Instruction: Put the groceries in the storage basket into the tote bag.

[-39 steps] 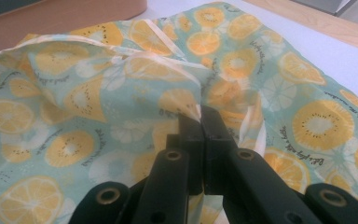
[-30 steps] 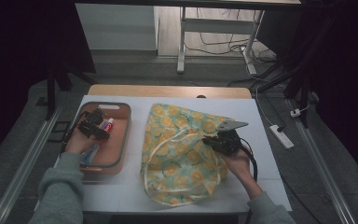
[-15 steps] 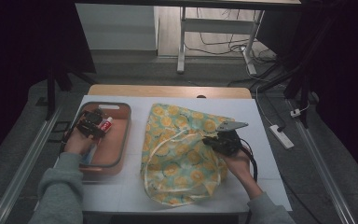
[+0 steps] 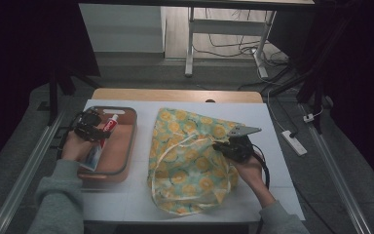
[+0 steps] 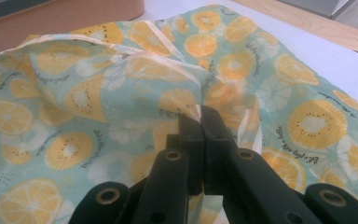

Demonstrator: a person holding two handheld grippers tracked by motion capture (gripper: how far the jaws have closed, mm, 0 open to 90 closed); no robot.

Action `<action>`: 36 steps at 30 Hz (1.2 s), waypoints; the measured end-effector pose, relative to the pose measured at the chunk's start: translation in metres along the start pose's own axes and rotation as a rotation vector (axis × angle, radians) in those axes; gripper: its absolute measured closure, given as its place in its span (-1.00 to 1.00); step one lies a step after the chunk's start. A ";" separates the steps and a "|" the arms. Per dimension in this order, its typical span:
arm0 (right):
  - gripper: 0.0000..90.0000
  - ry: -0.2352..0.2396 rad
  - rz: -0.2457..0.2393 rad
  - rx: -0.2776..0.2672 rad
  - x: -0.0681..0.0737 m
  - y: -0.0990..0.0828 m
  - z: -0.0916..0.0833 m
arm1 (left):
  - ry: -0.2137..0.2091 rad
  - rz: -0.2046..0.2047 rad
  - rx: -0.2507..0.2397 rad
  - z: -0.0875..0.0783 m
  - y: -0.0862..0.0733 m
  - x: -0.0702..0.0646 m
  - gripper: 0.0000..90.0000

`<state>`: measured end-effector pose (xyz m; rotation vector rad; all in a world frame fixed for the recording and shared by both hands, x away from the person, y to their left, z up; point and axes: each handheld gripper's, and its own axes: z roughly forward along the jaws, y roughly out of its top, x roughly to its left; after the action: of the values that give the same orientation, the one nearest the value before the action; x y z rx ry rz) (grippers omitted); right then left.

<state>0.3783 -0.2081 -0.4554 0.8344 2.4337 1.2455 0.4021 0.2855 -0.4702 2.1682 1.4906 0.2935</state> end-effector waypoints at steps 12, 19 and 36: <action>0.97 -0.005 -0.001 0.000 0.000 0.000 0.000 | -0.100 0.000 -0.093 -0.015 -0.001 0.001 0.69; 0.97 -0.005 0.000 0.004 -0.001 0.000 0.001 | -0.128 0.022 -0.152 -0.032 0.001 -0.004 0.69; 0.97 -0.007 0.000 -0.010 0.000 0.004 0.003 | -0.360 0.226 -0.366 -0.095 0.018 -0.077 0.69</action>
<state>0.3809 -0.2044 -0.4538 0.8349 2.4203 1.2518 0.3456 0.2355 -0.3723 1.9641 0.9171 0.2166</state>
